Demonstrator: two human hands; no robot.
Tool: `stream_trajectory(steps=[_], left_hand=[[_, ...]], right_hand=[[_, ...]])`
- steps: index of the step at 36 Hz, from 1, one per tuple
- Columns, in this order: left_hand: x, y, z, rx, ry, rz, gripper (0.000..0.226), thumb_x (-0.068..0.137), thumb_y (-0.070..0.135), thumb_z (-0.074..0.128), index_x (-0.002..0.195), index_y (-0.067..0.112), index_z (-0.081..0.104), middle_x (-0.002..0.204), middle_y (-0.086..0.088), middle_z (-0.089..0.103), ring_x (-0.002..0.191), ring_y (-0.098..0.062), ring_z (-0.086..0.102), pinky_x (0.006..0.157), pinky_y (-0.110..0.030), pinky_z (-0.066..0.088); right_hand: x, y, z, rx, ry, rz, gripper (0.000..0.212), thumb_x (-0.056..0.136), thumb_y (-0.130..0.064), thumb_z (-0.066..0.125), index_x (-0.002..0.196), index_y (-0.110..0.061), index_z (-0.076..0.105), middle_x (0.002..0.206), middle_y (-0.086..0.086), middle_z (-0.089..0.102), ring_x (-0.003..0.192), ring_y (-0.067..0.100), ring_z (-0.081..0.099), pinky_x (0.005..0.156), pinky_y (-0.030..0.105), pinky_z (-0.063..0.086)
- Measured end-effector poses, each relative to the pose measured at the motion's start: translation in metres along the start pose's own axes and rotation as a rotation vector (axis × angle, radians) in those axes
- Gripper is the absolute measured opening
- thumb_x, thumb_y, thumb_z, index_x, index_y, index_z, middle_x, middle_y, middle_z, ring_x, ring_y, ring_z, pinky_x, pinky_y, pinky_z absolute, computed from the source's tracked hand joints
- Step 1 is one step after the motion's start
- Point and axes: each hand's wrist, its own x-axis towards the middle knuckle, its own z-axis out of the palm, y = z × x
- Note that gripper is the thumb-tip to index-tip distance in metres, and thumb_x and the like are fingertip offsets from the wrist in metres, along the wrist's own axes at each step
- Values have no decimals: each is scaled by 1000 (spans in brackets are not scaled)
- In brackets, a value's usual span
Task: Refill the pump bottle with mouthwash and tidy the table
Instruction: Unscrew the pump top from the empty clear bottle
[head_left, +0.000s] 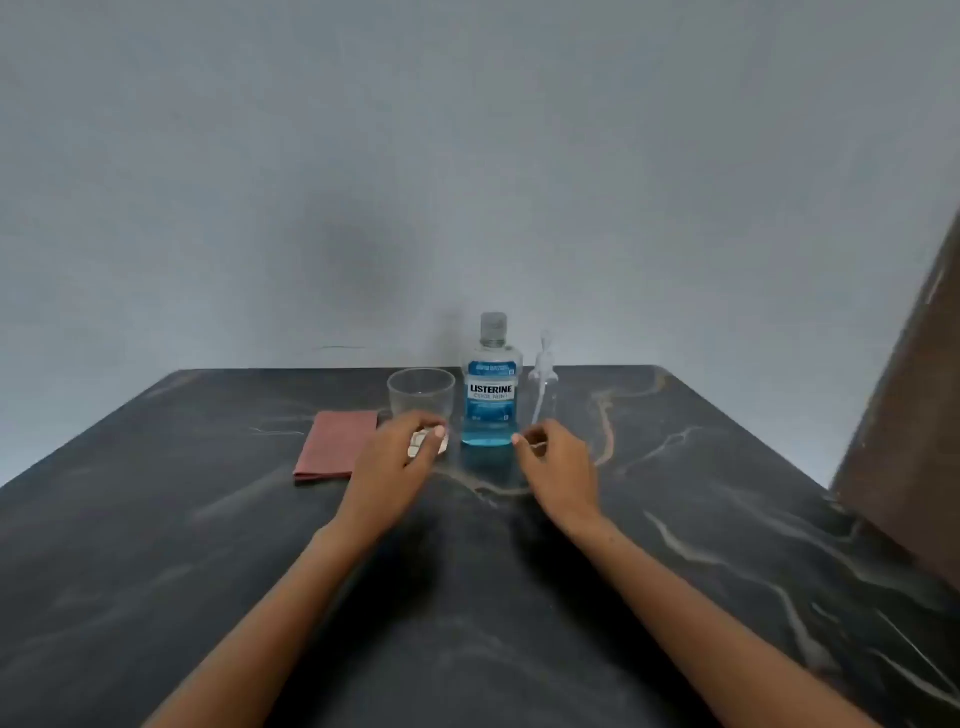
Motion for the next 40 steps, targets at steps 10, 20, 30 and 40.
stream_trajectory(steps=[10, 20, 30, 40], left_hand=[[3, -12, 0, -16, 42, -46, 15, 95, 17, 56, 103, 14, 68, 98, 5, 69, 90, -6, 61, 75, -5, 42], [-2, -9, 4, -65, -17, 28, 14, 93, 14, 57, 102, 18, 68, 98, 11, 67, 94, -2, 61, 80, -6, 43], [-2, 7, -5, -171, -15, -16, 20, 95, 22, 51, 110, 17, 64, 102, 9, 67, 96, 2, 61, 78, -4, 44], [3, 9, -30, -779, -97, -204, 41, 91, 46, 49, 124, 26, 61, 126, 3, 66, 118, -16, 60, 97, -42, 47]], right_hand=[[28, 11, 10, 55, 240, 183, 60, 82, -22, 72, 129, -6, 38, 130, 10, 47, 114, 21, 49, 86, 27, 41], [49, 17, 8, 124, 212, 123, 56, 84, -23, 71, 131, -12, 42, 121, 4, 59, 113, 20, 57, 91, 31, 47], [30, -13, -9, 227, 60, 54, 36, 79, -30, 71, 108, -17, 54, 108, 2, 59, 86, 10, 57, 66, 14, 45], [-9, -68, -24, 551, -713, -71, 32, 81, -10, 68, 112, -10, 62, 107, 8, 71, 102, 22, 67, 88, 38, 56]])
